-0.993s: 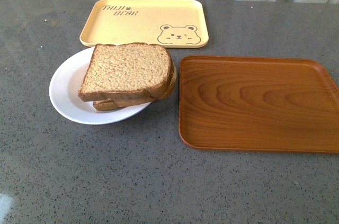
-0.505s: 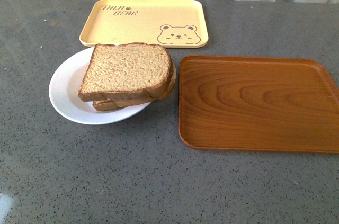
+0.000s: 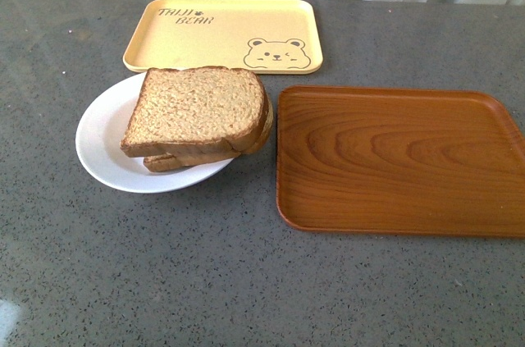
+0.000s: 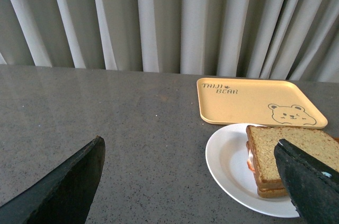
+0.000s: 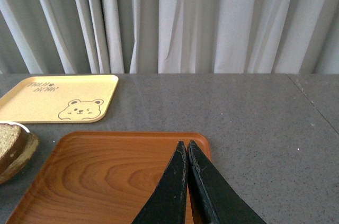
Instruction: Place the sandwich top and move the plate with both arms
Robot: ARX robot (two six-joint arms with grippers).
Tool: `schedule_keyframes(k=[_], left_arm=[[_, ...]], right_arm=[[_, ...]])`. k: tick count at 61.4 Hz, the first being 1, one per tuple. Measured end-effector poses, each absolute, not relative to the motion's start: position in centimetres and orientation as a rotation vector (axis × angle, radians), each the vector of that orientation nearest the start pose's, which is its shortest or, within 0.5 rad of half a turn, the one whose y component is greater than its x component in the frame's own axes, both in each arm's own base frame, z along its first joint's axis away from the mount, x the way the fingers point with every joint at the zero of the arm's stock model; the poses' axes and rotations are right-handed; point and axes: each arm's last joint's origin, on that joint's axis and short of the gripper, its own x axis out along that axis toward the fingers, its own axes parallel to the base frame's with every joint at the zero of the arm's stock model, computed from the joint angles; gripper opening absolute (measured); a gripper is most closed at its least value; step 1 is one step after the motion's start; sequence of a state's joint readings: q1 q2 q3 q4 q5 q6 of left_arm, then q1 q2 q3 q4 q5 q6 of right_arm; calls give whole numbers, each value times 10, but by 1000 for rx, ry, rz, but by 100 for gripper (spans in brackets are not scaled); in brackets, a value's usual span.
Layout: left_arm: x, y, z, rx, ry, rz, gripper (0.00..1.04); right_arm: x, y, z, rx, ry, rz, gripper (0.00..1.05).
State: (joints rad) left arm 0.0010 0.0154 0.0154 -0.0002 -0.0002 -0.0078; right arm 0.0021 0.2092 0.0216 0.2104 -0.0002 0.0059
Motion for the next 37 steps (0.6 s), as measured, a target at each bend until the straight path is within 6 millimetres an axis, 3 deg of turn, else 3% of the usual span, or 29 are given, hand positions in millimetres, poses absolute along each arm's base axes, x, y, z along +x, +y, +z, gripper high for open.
schedule_keyframes(k=[34,37], left_arm=[[98,0,168,-8,0,1,96],[98,0,168,-7,0,1,96]], right_arm=[[97,0,171,6,-18,2,2],[97,0,171,4,-18,2,8]])
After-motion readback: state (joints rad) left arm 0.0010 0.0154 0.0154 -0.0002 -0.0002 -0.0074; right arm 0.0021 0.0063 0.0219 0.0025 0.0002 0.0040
